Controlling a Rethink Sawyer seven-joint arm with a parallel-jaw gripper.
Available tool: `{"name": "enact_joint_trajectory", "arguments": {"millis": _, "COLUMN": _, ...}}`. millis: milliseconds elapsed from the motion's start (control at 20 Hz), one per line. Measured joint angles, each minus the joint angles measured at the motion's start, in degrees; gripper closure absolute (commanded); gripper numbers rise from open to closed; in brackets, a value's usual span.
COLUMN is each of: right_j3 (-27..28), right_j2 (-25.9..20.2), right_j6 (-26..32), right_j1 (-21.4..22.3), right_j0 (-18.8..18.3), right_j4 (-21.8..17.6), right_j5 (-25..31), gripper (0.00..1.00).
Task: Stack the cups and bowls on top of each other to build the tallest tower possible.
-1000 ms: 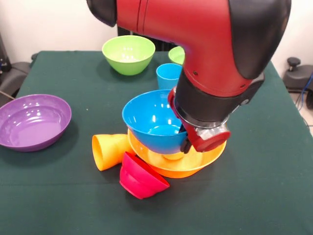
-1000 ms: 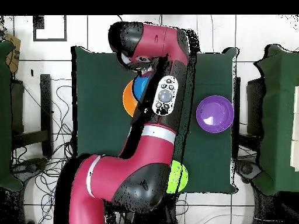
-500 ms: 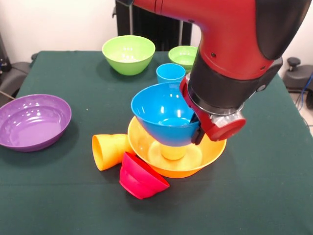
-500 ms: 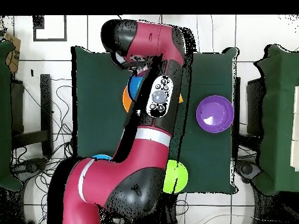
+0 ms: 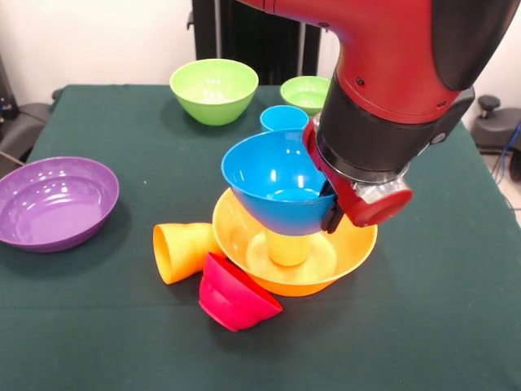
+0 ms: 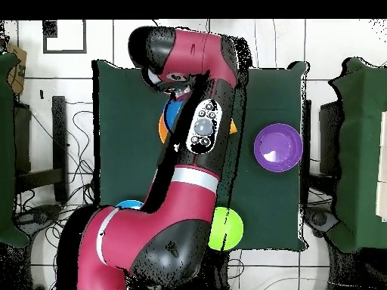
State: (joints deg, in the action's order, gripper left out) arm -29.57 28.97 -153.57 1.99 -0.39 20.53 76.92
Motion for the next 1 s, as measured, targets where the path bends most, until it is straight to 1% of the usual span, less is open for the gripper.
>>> {"name": "enact_joint_trajectory", "arguments": {"millis": 450, "right_j3": -0.52, "right_j2": 1.00, "right_j6": -0.06, "right_j1": -0.71, "right_j0": 0.09, "right_j4": 0.01, "right_j5": -0.01, "gripper": 1.00}}
{"name": "enact_joint_trajectory", "arguments": {"millis": 1000, "right_j3": -0.48, "right_j2": 2.99, "right_j6": -0.37, "right_j1": -4.48, "right_j0": 0.13, "right_j4": 0.12, "right_j5": 0.00, "gripper": 1.00}}
